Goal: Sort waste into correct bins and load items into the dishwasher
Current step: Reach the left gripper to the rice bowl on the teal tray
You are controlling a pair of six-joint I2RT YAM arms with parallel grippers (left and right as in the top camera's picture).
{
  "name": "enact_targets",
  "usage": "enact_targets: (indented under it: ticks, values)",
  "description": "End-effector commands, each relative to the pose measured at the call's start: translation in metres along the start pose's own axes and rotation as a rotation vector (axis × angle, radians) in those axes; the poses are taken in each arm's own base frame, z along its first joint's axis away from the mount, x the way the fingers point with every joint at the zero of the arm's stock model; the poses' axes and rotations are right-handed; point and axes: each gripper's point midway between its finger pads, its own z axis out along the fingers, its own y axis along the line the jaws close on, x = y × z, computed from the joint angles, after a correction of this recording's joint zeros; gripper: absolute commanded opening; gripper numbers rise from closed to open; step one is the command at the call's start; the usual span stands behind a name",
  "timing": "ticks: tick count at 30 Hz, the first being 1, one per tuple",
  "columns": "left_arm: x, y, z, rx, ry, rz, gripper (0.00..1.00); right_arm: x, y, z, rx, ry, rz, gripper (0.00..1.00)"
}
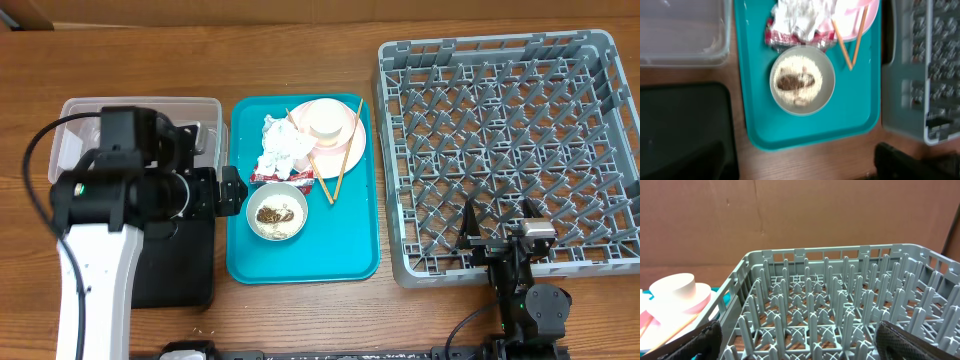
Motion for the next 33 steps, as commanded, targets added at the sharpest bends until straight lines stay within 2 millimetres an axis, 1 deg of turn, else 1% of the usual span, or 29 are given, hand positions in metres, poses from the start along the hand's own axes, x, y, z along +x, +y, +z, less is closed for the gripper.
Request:
enact_targets:
  ticks: [1, 2, 3, 5, 6, 9, 10, 12, 13, 15, 16, 17, 18, 19, 20, 24, 26, 28, 29, 31, 33]
  values:
    - [0.001, -0.004, 0.009, 0.037, 0.066, 0.013, 0.66, 0.001, 0.000, 0.000, 0.000, -0.007, -0.001, 1.00]
    - [0.003, -0.002, 0.012, 0.030, 0.089, 0.004, 0.30, 0.001, 0.000, 0.000, 0.000, -0.007, -0.001, 1.00]
    - [0.005, 0.001, 0.014, 0.017, 0.105, -0.010, 0.04, 0.001, 0.000, 0.000, 0.000, -0.007, -0.001, 1.00]
    - [0.008, 0.014, 0.014, -0.059, 0.111, -0.076, 0.04, 0.001, 0.000, 0.000, 0.000, -0.007, -0.001, 1.00]
    - [0.008, 0.024, 0.011, -0.125, 0.099, -0.122, 0.04, 0.001, 0.000, 0.000, 0.000, -0.007, -0.001, 1.00]
    - [0.011, 0.063, -0.006, -0.370, 0.025, -0.261, 0.04, 0.001, 0.000, 0.000, 0.000, -0.007, -0.001, 1.00]
    - [0.014, 0.072, -0.012, -0.427, -0.005, -0.306, 0.04, 0.001, 0.000, 0.000, 0.000, -0.007, -0.001, 1.00]
    - [0.021, 0.073, -0.013, -0.437, -0.011, -0.326, 0.04, 0.001, 0.000, 0.000, 0.000, -0.007, -0.001, 1.00]
    - [0.024, 0.071, -0.010, -0.419, -0.002, -0.327, 0.04, 0.001, 0.000, 0.000, 0.000, -0.007, -0.001, 1.00]
    - [0.032, 0.060, 0.001, -0.340, 0.039, -0.322, 0.04, 0.001, 0.000, 0.000, 0.000, -0.007, -0.001, 1.00]
    - [0.040, 0.045, 0.014, -0.242, 0.091, -0.288, 0.04, 0.001, 0.000, 0.000, 0.000, -0.007, -0.001, 1.00]
    - [0.045, 0.034, 0.024, -0.176, 0.120, -0.255, 0.04, 0.001, 0.000, 0.000, 0.000, -0.007, -0.001, 1.00]
    - [0.052, 0.021, 0.041, -0.108, 0.151, -0.210, 0.04, 0.001, 0.000, 0.000, 0.000, -0.007, -0.001, 1.00]
    - [0.054, 0.017, 0.051, -0.096, 0.157, -0.186, 0.04, 0.001, 0.000, 0.000, 0.000, -0.007, -0.001, 1.00]
    - [0.056, 0.010, 0.066, -0.082, 0.155, -0.143, 0.04, 0.001, 0.000, 0.000, 0.000, -0.007, -0.001, 1.00]
    - [0.061, -0.015, 0.096, -0.044, 0.147, -0.076, 0.04, 0.001, 0.000, 0.000, 0.000, -0.007, -0.001, 1.00]
    - [0.061, -0.030, 0.108, -0.018, 0.135, -0.023, 0.09, 0.001, 0.000, 0.000, 0.000, -0.007, -0.001, 1.00]
    - [0.059, -0.045, 0.121, -0.008, 0.116, 0.020, 0.17, 0.001, 0.000, 0.000, 0.000, -0.007, -0.001, 1.00]
    - [0.057, -0.051, 0.126, -0.016, 0.104, 0.036, 0.19, 0.001, 0.000, 0.000, 0.000, -0.007, -0.001, 1.00]
    - [0.052, -0.057, 0.138, -0.059, 0.071, 0.069, 0.26, 0.001, 0.000, 0.000, 0.000, -0.007, -0.001, 1.00]
    - [0.048, -0.062, 0.150, -0.099, 0.045, 0.090, 0.28, 0.001, 0.000, 0.000, 0.000, -0.007, -0.001, 1.00]
